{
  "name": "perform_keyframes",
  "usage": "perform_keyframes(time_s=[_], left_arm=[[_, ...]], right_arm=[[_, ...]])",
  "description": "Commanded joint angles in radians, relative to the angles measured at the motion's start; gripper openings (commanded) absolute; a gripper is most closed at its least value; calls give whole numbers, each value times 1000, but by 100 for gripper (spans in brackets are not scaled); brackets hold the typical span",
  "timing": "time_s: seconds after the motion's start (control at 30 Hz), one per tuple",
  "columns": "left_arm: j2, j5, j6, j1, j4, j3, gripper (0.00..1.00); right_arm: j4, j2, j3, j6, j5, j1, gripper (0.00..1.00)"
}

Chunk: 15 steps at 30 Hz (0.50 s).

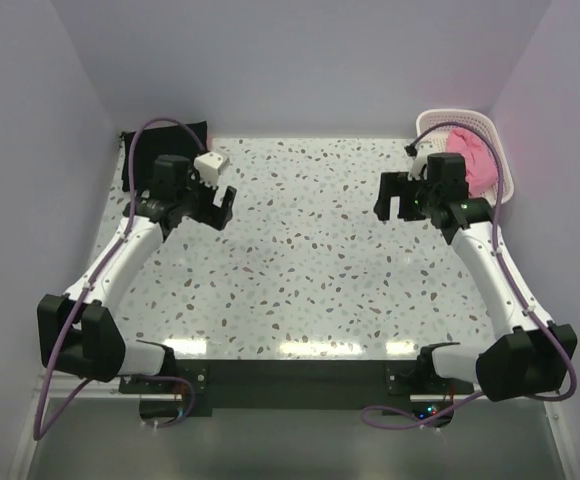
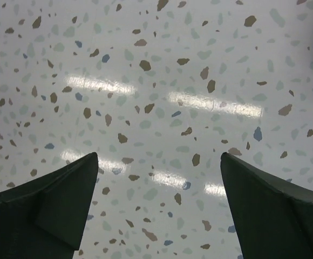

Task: Fold and stack the t-shirts
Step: Grab the tshirt from the pile

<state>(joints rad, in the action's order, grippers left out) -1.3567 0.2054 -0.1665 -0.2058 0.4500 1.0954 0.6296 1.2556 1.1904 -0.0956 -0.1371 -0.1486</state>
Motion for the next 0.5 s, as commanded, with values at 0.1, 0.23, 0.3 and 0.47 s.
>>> perform_keyframes(time_s=[0.1, 0.23, 0.3, 0.47], left_arm=[[-57, 152, 13, 60, 45, 187, 100], [-154, 183, 39, 115, 104, 290, 100], [-182, 204, 44, 144, 130, 334, 100], [-239, 207, 39, 164, 151, 382, 100]], right_arm=[[-189, 83, 95, -145, 329, 3, 99], [-243, 204, 247, -174, 489, 29, 99], [-254, 296, 340, -187, 514, 61, 99], [-159, 473, 549, -347, 516, 194, 98]])
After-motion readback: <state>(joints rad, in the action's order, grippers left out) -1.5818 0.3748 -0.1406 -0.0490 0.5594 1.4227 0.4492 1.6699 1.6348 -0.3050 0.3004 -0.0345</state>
